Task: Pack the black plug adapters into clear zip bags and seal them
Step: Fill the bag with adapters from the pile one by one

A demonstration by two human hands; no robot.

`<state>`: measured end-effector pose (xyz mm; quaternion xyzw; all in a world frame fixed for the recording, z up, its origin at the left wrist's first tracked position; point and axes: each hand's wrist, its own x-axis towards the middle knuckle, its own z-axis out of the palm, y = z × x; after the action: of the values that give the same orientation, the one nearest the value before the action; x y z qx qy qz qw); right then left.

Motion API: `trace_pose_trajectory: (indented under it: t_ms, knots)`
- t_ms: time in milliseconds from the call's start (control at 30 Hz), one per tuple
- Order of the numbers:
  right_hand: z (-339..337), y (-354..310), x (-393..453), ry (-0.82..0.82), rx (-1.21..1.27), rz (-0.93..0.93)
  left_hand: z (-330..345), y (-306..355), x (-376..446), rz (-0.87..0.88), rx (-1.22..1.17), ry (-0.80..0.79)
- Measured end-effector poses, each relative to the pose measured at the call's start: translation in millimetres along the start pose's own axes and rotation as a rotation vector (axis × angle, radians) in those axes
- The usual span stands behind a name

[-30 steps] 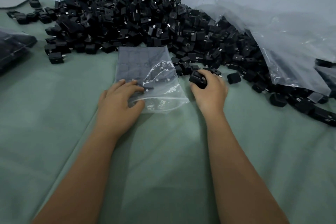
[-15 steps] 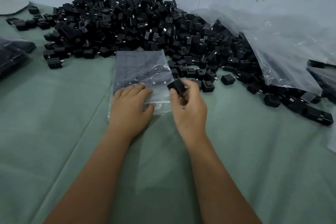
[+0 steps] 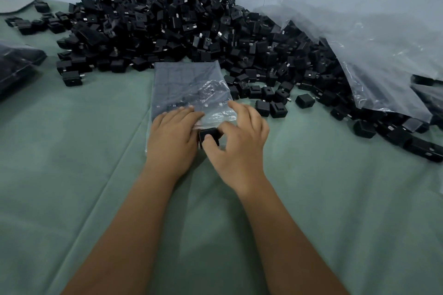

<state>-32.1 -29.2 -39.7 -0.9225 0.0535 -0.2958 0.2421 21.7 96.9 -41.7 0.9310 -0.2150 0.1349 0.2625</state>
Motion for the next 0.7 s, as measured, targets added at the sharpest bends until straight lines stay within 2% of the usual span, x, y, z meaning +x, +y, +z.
trace_pose_trajectory:
  t_ms: [167, 300, 400, 500, 700]
  knots:
    - [-2.4, -2.5, -1.0, -0.017, -0.002, -0.053, 2.1, -3.9, 2.6, -0.011, -0.053, 0.015]
    - [1.7, -1.4, 0.1, -0.094, -0.188, 0.015, 2.9, -2.7, 2.6, -0.016, -0.065, 0.036]
    - [1.3, -1.9, 0.4, -0.06, -0.239, 0.01, 3.3, -2.7, 2.3, -0.015, -0.06, 0.036]
    - [-0.8, -1.8, -0.4, -0.03, -0.185, 0.013, 2.6, -3.2, 2.7, -0.013, -0.05, 0.025]
    - [-1.6, 1.4, -0.1, -0.177, -0.194, -0.052, 3.8, -3.7, 2.5, 0.006, -0.032, 0.037]
